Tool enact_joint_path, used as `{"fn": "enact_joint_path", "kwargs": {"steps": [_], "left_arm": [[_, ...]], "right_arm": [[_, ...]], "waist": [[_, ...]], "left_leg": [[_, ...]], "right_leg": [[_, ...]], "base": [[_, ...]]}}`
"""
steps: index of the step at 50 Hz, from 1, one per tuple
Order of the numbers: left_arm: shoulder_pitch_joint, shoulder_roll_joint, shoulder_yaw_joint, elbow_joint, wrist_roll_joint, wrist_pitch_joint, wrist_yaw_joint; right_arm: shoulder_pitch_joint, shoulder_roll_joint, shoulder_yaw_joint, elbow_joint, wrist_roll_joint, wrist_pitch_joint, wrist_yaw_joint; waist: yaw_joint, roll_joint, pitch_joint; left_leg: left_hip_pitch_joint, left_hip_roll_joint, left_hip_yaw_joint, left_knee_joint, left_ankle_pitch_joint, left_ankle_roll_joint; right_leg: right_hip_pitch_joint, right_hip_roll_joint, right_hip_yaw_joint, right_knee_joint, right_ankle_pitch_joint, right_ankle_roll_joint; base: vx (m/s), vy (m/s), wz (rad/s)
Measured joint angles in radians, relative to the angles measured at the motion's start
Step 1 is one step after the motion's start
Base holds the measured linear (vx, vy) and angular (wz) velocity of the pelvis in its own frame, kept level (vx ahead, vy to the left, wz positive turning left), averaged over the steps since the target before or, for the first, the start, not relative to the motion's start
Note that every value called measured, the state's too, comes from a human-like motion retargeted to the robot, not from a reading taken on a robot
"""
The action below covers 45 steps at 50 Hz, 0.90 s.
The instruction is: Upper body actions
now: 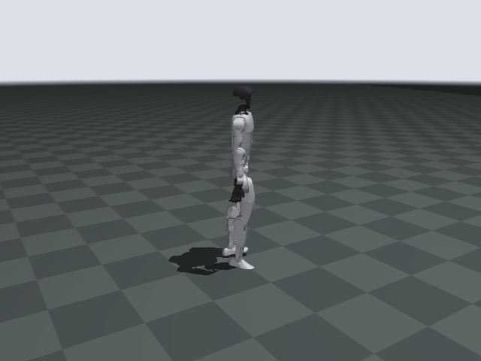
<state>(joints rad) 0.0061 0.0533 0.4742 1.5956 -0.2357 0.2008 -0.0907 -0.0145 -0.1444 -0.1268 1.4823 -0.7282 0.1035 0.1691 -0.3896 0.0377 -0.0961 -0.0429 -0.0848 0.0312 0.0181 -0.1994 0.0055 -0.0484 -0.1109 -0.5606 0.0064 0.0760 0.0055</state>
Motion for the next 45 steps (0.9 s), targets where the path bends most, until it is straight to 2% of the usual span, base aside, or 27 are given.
{"fn": "enact_joint_path", "kwargs": {"steps": [45], "left_arm": [[0.001,-0.002,-0.005,0.001,-0.008,0.001,0.000]], "right_arm": [[0.001,0.001,-0.001,0.002,-0.006,0.003,0.002]], "waist": [[0.005,-0.001,0.003]], "left_leg": [[0.002,0.000,0.006,0.001,0.006,0.000]], "right_leg": [[0.004,-0.001,0.002,0.000,0.001,0.001]], "base": [[0.00,0.00,0.00]]}}
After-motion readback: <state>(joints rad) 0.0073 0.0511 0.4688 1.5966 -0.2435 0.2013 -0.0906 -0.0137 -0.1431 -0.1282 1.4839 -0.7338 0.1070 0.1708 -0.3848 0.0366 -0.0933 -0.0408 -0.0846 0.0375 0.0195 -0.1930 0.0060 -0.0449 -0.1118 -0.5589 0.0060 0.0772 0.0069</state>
